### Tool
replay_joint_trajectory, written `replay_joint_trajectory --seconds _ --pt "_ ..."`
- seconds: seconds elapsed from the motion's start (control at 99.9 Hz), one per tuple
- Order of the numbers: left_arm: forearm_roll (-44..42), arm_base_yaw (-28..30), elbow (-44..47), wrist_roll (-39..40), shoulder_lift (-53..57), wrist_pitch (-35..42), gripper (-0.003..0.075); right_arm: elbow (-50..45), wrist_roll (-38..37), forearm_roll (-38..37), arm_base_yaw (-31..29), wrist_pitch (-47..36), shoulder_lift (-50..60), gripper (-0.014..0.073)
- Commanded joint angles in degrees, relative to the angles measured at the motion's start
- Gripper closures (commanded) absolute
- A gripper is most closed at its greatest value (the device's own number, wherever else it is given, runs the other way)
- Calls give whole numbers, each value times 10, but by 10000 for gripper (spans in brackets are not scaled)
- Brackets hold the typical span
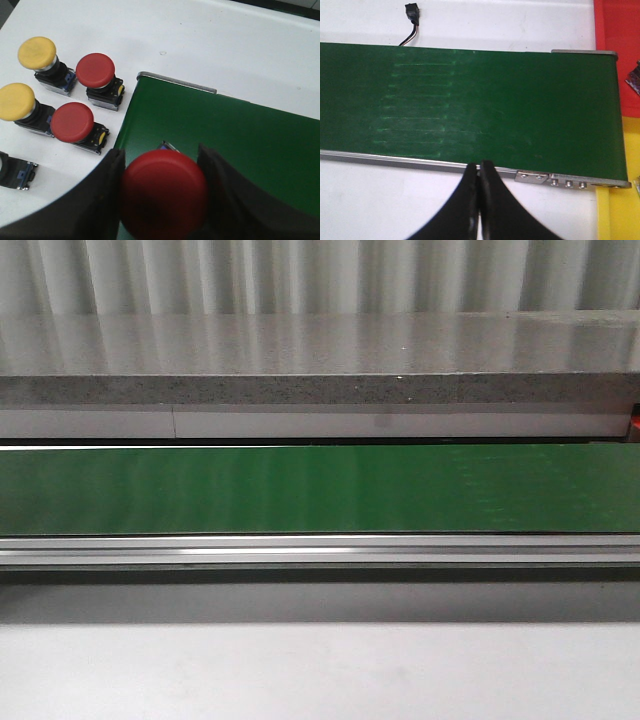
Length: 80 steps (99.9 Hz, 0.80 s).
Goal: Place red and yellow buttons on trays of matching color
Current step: 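Grasp another red push-button with the left gripper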
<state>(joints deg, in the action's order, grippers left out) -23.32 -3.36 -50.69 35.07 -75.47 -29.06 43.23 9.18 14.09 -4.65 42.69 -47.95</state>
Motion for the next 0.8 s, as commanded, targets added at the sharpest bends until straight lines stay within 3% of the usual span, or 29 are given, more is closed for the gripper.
replay_joint_trajectory --seconds 0.0,0.31,0.41,0.55,0.72,0.791 --pt "0 -5 -26 -2 -1 27 740 15 6 6 1 -26 4 661" --pt "2 -5 -26 -6 -34 14 737 15 6 6 1 -25 4 661" --pt "5 -5 -26 -15 -36 11 694 15 6 6 1 -25 4 661" --pt "11 -5 -26 -17 -36 7 531 15 6 6 1 -25 4 661" --pt "18 -5 -26 -35 -36 7 244 15 6 6 1 -25 4 661" --pt "29 -5 -26 -42 -36 11 178 15 6 6 1 -25 4 661"
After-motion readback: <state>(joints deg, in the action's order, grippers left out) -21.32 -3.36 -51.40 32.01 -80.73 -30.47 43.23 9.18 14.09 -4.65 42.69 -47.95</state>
